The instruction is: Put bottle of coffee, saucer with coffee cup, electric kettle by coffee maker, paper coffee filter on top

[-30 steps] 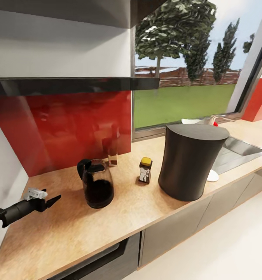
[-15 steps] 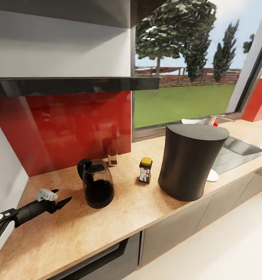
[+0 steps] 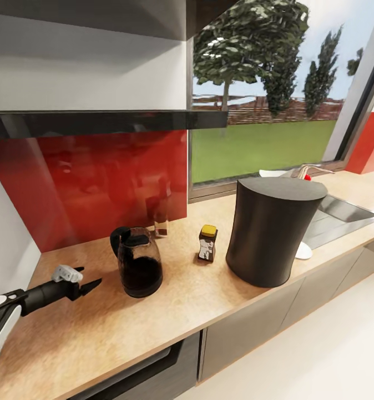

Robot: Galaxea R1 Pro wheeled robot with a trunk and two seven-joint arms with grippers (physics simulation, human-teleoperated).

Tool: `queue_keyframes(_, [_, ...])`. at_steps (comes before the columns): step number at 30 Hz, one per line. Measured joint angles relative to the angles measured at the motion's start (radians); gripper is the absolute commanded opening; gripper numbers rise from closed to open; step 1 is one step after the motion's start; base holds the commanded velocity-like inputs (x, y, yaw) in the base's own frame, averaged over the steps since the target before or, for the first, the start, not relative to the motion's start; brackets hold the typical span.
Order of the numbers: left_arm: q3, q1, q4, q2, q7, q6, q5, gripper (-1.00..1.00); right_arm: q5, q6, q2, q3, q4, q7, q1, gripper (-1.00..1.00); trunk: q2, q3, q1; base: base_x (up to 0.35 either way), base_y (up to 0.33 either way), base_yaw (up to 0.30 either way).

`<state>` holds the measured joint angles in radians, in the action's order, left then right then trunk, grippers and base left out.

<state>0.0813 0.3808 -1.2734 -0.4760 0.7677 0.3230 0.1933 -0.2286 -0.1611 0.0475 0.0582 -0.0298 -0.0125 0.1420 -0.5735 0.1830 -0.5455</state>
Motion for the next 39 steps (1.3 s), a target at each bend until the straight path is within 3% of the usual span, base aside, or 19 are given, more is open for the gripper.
queue_keyframes(3, [-0.002,0.017,0.017,0.008,0.017,-0.005,-0.017,1.00,0.000,0.000,0.000,0.000,0.001,-0.001,0.000,1.00,0.000,0.000,0.000,0.000,0.000,0.000])
queue_keyframes(4, [-0.004,0.163,0.238,0.009,0.180,-0.007,-0.161,1.00,0.000,0.000,0.000,0.000,0.001,-0.001,0.000,1.00,0.000,0.000,0.000,0.000,0.000,0.000])
queue_keyframes(5, [-0.004,0.343,0.477,0.010,0.189,-0.010,-0.174,1.00,0.000,0.000,0.000,0.000,0.001,-0.001,0.000,1.00,0.000,0.000,0.000,0.000,0.000,0.000])
queue_keyframes(6, [-0.006,0.471,0.520,0.011,0.194,-0.011,-0.179,1.00,0.000,0.000,0.000,0.000,0.001,-0.001,0.000,1.00,0.000,0.000,0.000,0.000,0.000,0.000])
queue_keyframes(7, [-0.009,0.486,0.539,0.011,0.199,-0.014,-0.185,1.00,0.000,0.000,0.000,0.000,0.002,-0.001,0.000,1.00,0.000,0.000,0.000,0.000,0.000,0.000])
queue_keyframes(17, [-0.042,0.471,0.547,0.011,0.200,-0.083,-0.190,1.00,0.000,0.000,0.000,0.000,0.002,-0.001,0.000,1.00,0.000,0.000,0.000,0.000,0.000,0.000])
queue_keyframes(39, [-0.039,0.471,0.548,0.015,0.200,-0.089,-0.187,1.00,0.000,0.000,0.000,0.000,0.002,-0.001,0.000,1.00,0.000,0.000,0.000,0.057,-0.035,0.000])
